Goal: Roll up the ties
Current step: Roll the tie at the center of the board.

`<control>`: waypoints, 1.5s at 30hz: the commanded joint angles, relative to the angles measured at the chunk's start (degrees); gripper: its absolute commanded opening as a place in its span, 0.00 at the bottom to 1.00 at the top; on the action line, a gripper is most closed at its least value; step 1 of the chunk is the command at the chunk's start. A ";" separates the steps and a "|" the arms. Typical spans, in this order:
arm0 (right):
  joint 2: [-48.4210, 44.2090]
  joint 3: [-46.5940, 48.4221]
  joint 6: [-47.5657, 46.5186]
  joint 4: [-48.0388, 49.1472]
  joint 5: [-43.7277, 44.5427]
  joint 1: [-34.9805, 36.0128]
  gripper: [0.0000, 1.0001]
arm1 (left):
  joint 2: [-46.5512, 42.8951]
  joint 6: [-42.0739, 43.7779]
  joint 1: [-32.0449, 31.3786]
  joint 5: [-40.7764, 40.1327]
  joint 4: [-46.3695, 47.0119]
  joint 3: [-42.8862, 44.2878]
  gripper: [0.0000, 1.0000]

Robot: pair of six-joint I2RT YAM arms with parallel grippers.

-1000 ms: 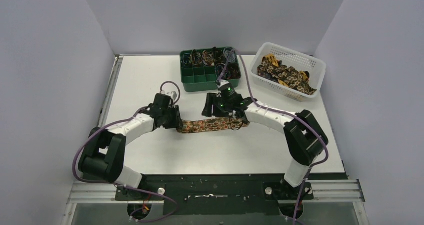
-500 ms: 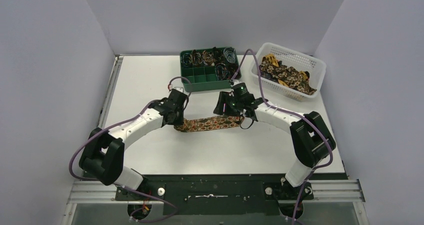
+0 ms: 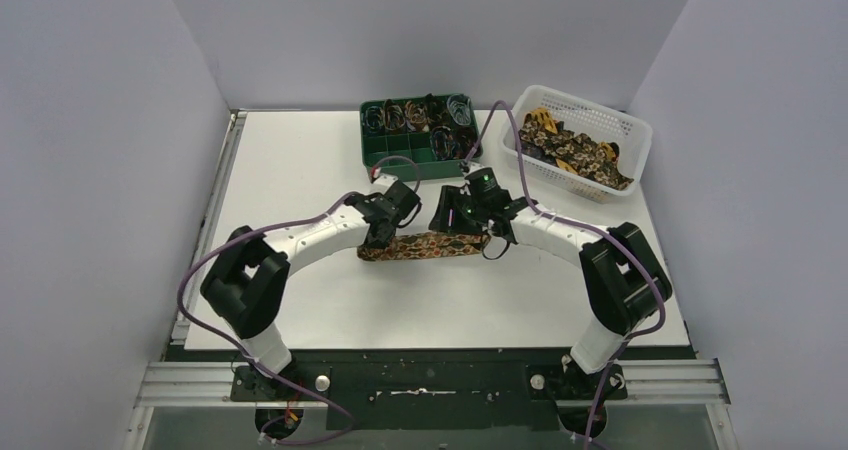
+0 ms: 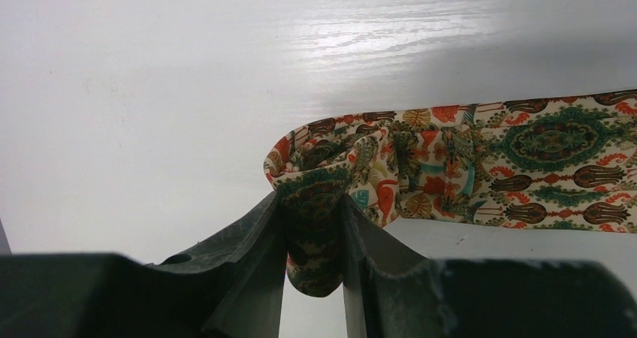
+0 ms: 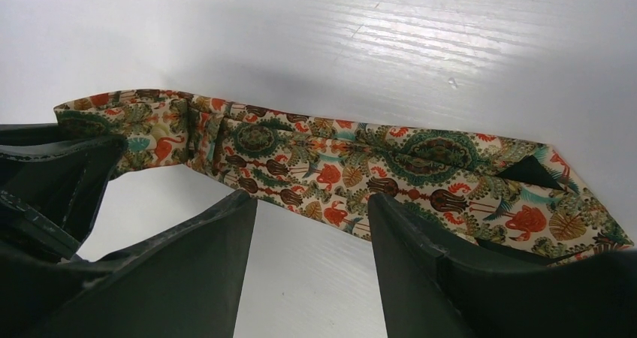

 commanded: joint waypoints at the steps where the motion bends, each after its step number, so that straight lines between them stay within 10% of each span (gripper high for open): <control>1: -3.40 -1.49 -0.52 2.19 0.50 -1.14 0.58 | 3.38 -1.83 -2.09 -5.45 -3.86 4.45 0.28; 45: 0.16 -18.11 11.69 20.29 -13.31 -14.33 0.52 | 27.87 0.46 -14.53 -8.90 -15.64 35.69 0.36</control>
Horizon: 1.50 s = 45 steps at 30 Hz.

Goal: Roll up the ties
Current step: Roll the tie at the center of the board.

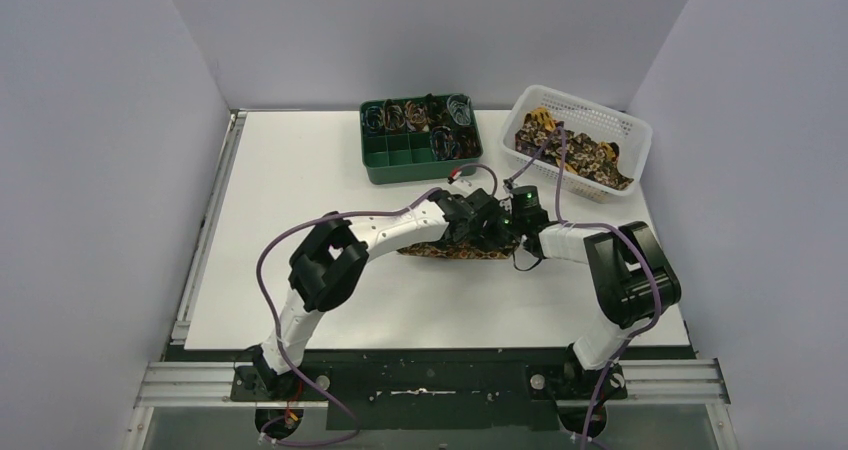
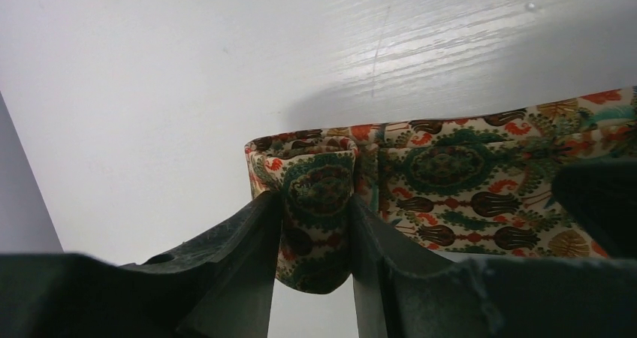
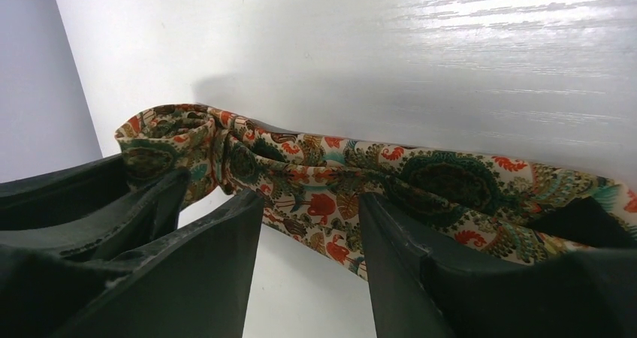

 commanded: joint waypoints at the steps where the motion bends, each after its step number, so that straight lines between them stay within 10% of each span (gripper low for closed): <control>1: -0.50 -1.26 0.58 1.43 -0.02 -0.83 0.52 | 1.91 -0.33 -0.69 0.37 -1.51 3.51 0.36; 30: -13.87 -0.34 -13.25 0.55 3.16 -4.34 0.61 | -13.90 1.06 -0.60 14.35 18.91 -9.43 0.63; 45: -6.16 6.68 -60.03 9.52 3.54 13.02 0.92 | -45.76 -5.12 21.92 37.63 42.66 -50.22 0.73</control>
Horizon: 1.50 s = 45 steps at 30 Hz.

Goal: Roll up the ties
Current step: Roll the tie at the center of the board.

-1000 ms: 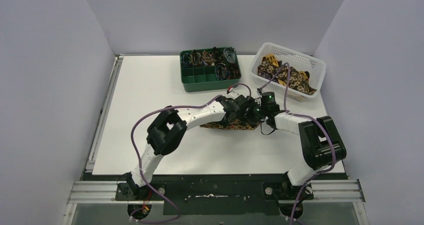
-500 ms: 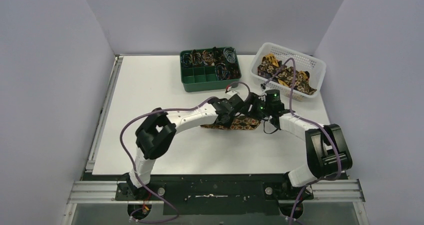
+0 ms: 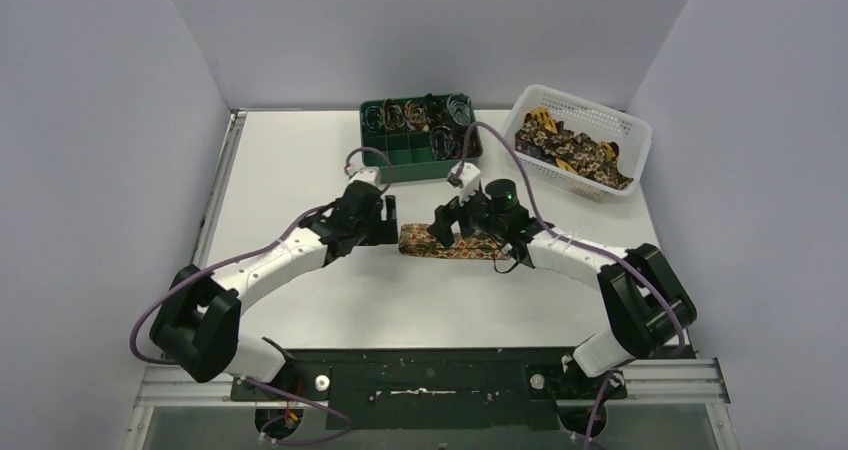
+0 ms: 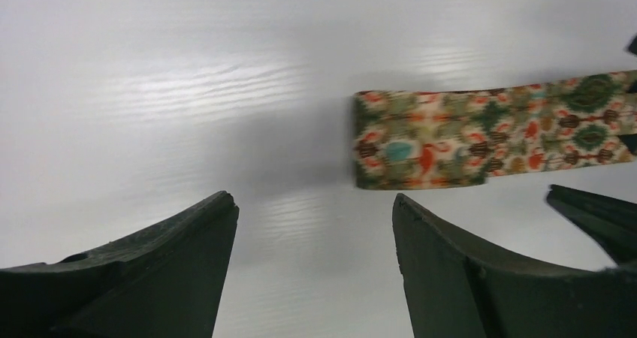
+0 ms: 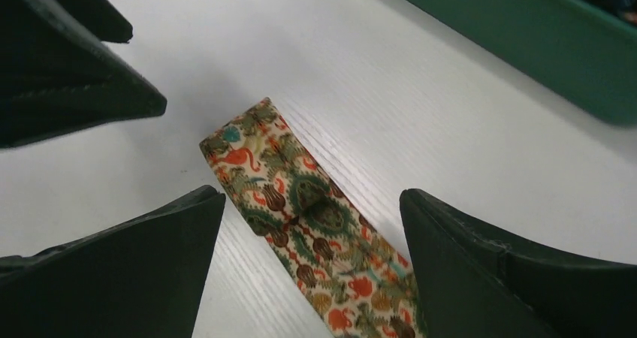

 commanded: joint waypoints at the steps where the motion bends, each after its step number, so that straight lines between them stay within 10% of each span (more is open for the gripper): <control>1: 6.59 6.69 -19.99 3.22 -2.01 2.93 0.93 | -8.60 -3.14 9.33 11.43 8.97 -10.81 0.73; 13: 17.06 15.21 -36.44 -5.40 -17.05 5.76 1.00 | -21.07 -2.08 28.35 22.59 10.41 -23.52 0.76; 45: 24.30 23.70 -43.78 -15.17 -8.27 10.05 1.00 | -17.77 -0.82 28.72 23.86 10.03 -22.76 0.76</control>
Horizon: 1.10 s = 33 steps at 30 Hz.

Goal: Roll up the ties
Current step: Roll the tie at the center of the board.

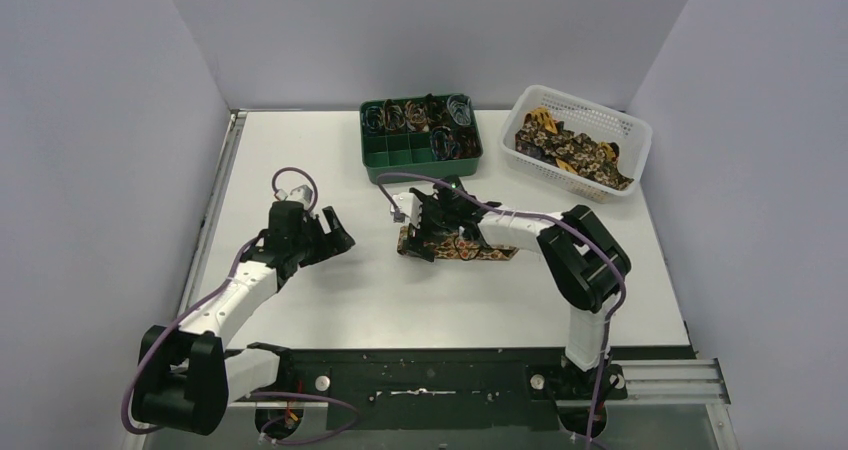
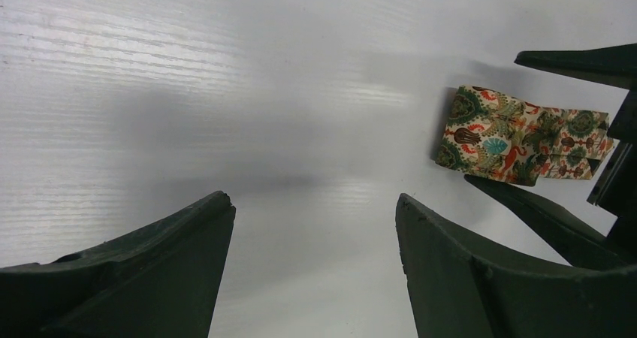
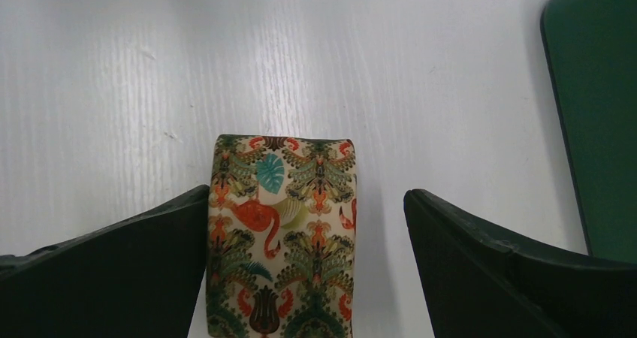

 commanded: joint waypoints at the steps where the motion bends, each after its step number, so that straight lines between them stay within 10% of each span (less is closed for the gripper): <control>1: 3.44 4.50 -3.12 -0.93 2.30 0.46 1.00 | 0.67 1.32 0.25 0.59 1.70 1.37 0.76; 7: 6.48 6.66 -3.63 -4.95 -0.27 0.36 0.96 | 1.45 1.84 0.24 0.58 0.86 2.42 0.76; 20: 7.49 5.37 -1.55 -8.41 -6.24 1.35 0.52 | 2.59 1.24 0.30 1.16 2.47 1.39 0.76; 33: 9.18 5.32 7.94 1.95 -3.17 10.47 0.52 | 1.93 -0.45 0.25 -0.94 2.21 0.77 0.76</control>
